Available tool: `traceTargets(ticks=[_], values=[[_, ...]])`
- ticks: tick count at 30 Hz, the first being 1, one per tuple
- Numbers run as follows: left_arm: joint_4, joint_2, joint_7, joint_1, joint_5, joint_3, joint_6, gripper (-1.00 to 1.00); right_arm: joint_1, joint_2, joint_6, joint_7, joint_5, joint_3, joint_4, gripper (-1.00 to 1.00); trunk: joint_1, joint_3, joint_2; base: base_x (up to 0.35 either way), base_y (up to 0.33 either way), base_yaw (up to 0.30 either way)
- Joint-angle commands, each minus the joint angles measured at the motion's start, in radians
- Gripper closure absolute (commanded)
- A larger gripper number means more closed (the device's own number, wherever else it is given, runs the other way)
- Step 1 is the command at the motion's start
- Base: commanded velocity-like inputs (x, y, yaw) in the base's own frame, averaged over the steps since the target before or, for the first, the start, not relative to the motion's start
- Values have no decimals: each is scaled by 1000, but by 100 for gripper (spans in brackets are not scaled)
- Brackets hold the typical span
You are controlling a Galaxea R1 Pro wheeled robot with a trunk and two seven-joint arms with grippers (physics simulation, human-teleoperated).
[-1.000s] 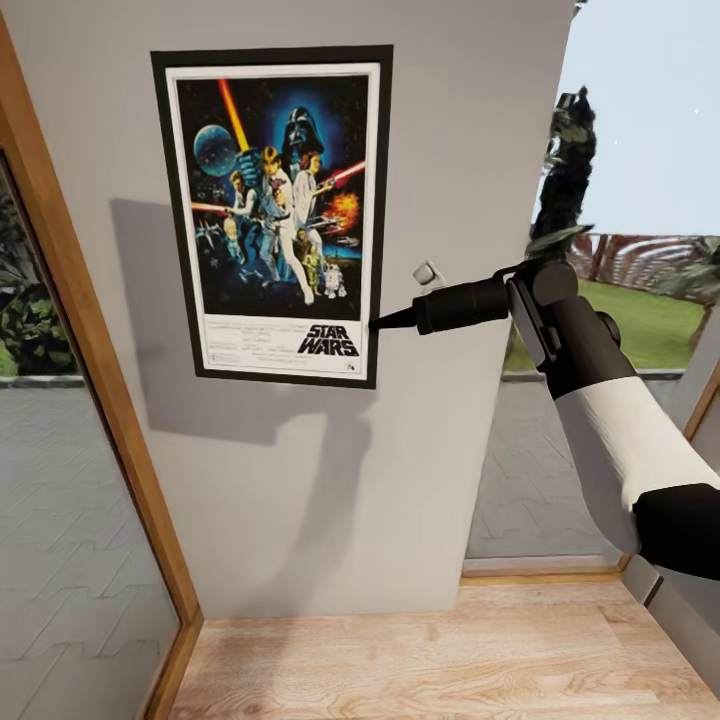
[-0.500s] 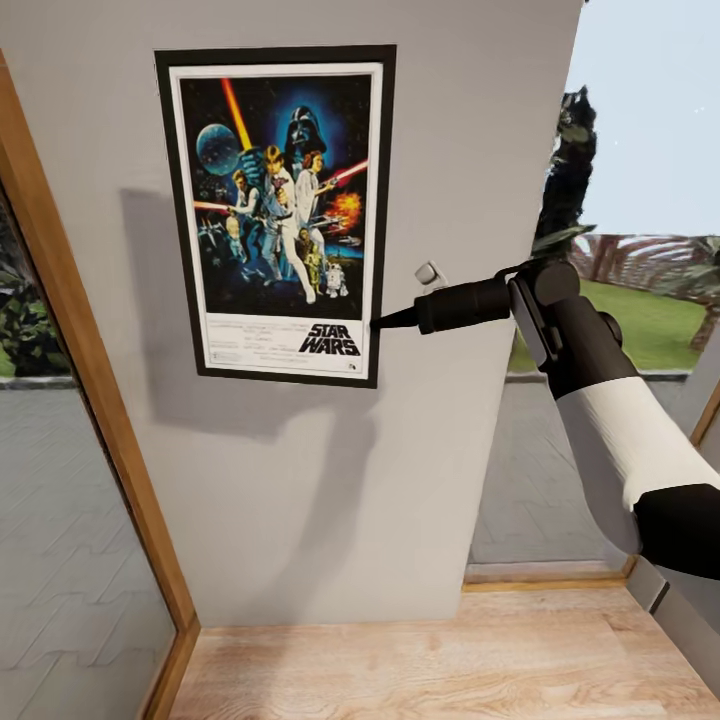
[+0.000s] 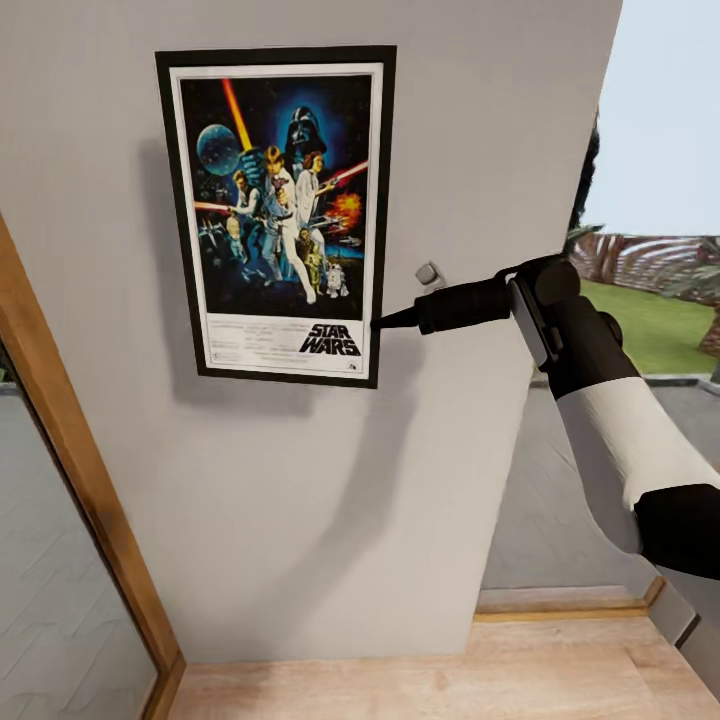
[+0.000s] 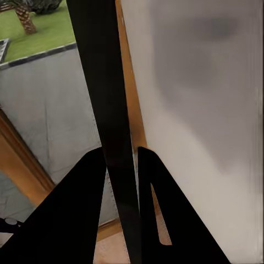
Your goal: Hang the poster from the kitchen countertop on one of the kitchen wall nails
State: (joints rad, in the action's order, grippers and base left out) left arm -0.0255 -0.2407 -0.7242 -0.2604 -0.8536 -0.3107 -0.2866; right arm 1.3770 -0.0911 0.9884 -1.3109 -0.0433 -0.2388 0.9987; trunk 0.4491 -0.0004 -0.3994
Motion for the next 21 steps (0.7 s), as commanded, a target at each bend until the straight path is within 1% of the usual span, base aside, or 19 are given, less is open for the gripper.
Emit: traceTargets(ticks=[1,6,10,16,21], values=[[1,0,-1,0,-5,-8,-6,-100,1,-1,10,-1,-6,-2,0,100,1,0,-1,337,0,0],[1,0,-3,0,-5,-8,-6,-100,1,-1,10,-1,-5,-3,0,100,1,0,-1,288,0,0],[1,0,-3,0,-5,-8,-6,-100,1,-1,10,-1,-5,-2,0,100,1,0,-1,106,0,0],[1,0,-2,0,-5,-8,-6,-100,1,-2,9,-1,-4,-4,0,100,1,0,-1,26,0,0],[1,0,-1,0,-5,-8,-6,-100,1,-2,9,-1,-4,-4,0,100,1,0,-1,251,0,0]])
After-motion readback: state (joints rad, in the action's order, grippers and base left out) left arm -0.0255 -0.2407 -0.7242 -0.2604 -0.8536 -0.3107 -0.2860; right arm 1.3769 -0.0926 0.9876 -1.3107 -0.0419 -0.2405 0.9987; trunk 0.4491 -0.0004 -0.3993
